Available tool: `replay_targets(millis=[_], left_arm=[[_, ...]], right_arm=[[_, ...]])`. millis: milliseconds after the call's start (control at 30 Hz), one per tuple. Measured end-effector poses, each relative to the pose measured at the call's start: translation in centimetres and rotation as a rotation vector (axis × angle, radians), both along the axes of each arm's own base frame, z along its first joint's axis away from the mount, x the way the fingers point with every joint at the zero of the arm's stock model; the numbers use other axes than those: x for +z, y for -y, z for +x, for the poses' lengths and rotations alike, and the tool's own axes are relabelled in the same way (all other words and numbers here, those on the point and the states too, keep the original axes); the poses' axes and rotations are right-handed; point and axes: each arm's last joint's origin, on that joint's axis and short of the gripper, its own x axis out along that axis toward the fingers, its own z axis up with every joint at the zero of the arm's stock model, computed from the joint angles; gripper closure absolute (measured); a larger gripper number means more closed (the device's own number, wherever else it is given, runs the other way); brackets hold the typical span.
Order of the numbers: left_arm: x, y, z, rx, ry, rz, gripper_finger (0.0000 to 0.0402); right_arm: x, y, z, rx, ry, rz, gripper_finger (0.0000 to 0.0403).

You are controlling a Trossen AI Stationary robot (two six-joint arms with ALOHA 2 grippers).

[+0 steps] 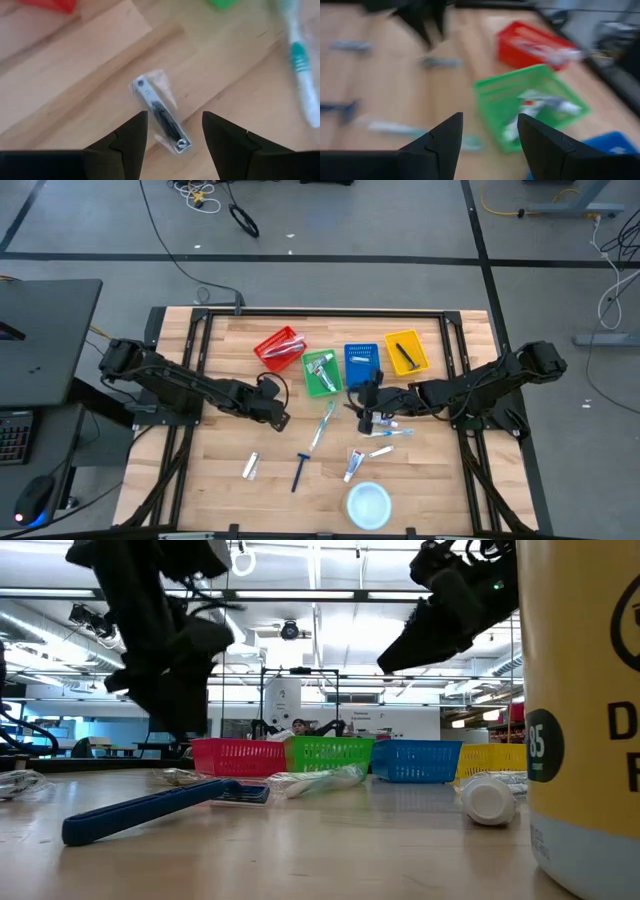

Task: Pick & Place Travel size toiletries
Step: Put the silver nail cutter into the blue bin

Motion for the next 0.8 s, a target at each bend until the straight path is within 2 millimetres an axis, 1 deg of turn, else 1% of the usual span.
replay_targets(millis=[67,133,200,267,367,500,567,800], left_arm=[[-0.8,0.0,-0.2,0.005,-0.028,-0.015,0.0205],[-1.8,0.2,0.2,-0.001,-0.043,-0.03,0.0205],[-2.6,0.2,0.1,-0.006,-0.09,-0.028,0.0205],[-3.4,0.4,0.7,-0.014,-0.087,-0.047,0.0205],[-4.2,0.5,1.0,-0.025,-0.109,-0.056,0.0205],[-4.3,0.4,0.9,-0.028,-0.129,-0.064,0.0212],[-4.3,0.4,0.9,-0.022,-0.134,-0.07,0.0227],[-4.4,0.2,0.8,-0.025,-0.144,-0.062,0.0307]], right_arm=[[0.2,0.2,0.0,-0.059,0.027,-0.015,0.0203],[0.3,0.2,0.1,-0.089,0.046,-0.026,0.0203],[0.5,0.3,0.2,-0.116,0.073,-0.032,0.0203],[0.6,0.4,0.2,-0.148,0.085,-0.043,0.0203],[0.7,0.5,0.2,-0.185,0.102,-0.061,0.0203],[0.9,0.5,0.2,-0.206,0.127,-0.055,0.0203],[0.9,0.5,0.2,-0.206,0.128,-0.054,0.0203],[0.9,0.5,0.2,-0.206,0.123,-0.055,0.0203]])
